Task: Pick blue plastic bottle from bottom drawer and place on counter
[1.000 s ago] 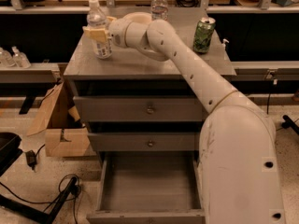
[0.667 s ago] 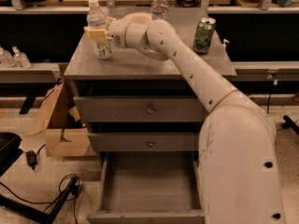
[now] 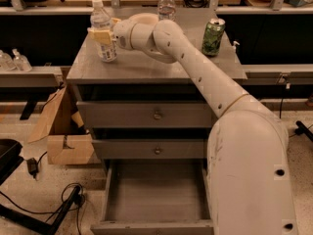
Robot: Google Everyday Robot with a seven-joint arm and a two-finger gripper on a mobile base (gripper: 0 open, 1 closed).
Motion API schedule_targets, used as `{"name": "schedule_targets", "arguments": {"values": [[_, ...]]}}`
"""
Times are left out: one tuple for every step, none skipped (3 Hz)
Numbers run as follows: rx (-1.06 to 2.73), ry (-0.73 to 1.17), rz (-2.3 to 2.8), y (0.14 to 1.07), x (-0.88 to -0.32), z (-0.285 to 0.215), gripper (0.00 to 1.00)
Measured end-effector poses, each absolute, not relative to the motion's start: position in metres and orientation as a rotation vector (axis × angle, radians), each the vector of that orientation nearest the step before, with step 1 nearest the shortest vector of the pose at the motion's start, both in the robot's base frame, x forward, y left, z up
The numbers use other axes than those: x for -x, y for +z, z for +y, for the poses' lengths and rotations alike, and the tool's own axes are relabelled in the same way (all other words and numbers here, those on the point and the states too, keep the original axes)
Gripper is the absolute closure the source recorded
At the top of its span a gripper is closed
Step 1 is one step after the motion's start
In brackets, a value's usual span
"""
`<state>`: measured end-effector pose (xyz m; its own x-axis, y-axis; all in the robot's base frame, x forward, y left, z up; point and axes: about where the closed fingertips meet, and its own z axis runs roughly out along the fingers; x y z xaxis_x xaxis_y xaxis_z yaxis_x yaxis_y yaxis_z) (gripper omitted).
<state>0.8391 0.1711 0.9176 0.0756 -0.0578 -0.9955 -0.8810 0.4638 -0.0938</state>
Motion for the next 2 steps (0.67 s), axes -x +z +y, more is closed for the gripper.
{"name": "schedule_targets", "arguments": {"values": [[0.915, 0.771, 1.363, 0.9172, -0.8383, 0.1743, 0.36], [0.917, 0.775, 1.362, 0.9167, -0.8374, 0.1776, 0.12]]}}
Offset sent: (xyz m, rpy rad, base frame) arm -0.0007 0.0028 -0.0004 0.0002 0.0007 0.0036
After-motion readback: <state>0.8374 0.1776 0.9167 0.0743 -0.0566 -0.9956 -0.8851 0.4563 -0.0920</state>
